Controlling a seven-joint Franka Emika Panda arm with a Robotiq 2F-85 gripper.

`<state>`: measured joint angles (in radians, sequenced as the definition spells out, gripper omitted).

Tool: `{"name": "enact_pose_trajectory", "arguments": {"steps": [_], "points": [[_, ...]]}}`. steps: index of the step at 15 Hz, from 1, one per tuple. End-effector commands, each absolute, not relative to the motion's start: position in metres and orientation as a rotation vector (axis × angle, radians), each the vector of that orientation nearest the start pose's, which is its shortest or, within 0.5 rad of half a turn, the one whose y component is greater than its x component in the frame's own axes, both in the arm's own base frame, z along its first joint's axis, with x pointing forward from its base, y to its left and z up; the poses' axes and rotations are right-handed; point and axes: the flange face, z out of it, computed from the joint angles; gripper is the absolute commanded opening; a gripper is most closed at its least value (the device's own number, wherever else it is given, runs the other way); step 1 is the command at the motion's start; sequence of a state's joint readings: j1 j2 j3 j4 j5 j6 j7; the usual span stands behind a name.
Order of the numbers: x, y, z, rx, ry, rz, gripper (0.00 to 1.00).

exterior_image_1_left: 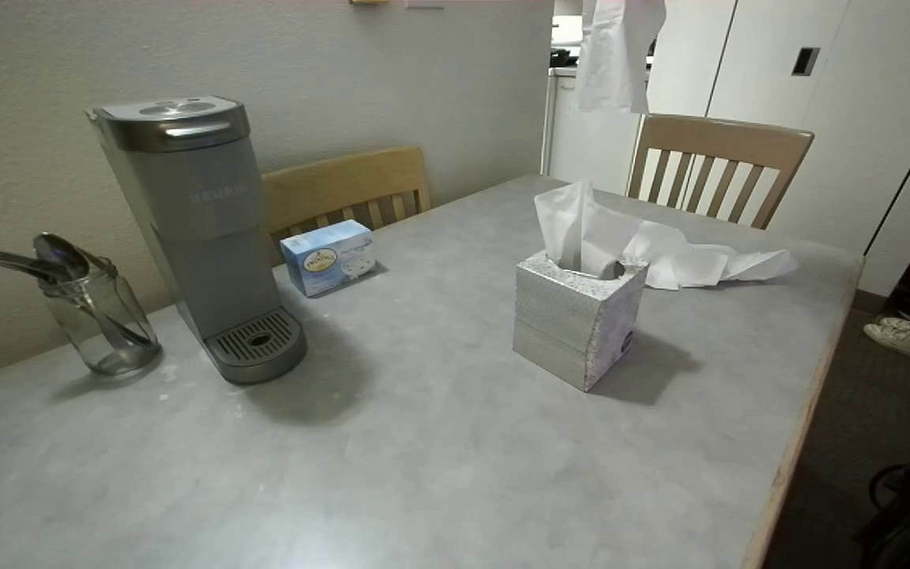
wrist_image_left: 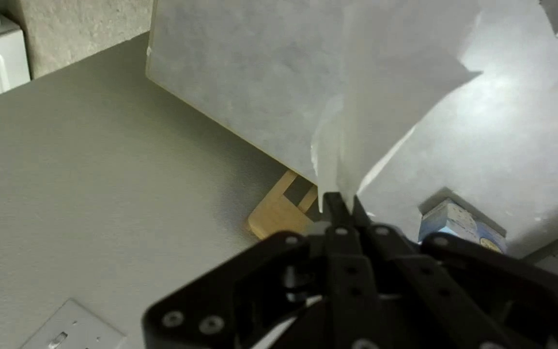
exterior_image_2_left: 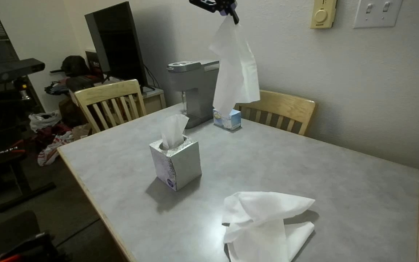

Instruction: Get a wipe from the wipe box and place it on the table

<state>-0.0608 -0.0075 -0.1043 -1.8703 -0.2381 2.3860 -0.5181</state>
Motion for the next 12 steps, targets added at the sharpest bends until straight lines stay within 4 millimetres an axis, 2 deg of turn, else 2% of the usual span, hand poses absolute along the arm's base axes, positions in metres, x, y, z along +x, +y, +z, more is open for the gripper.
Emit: {"name": "enact_pose_trajectory", "arguments": {"steps": [1, 5, 8, 12], "points": [[0.606, -0.145, 0.548, -3.224, -0.973, -0.840, 0.00], [0.614, -0.190, 0.502, -3.075, -0.980, -0.882, 0.00], [0.613, -0.219, 0.457, -3.016, -0.962, -0.807, 0.00], [0.604, -0.250, 0.412, -3.019, -0.942, -0.694, 0.00]]}}
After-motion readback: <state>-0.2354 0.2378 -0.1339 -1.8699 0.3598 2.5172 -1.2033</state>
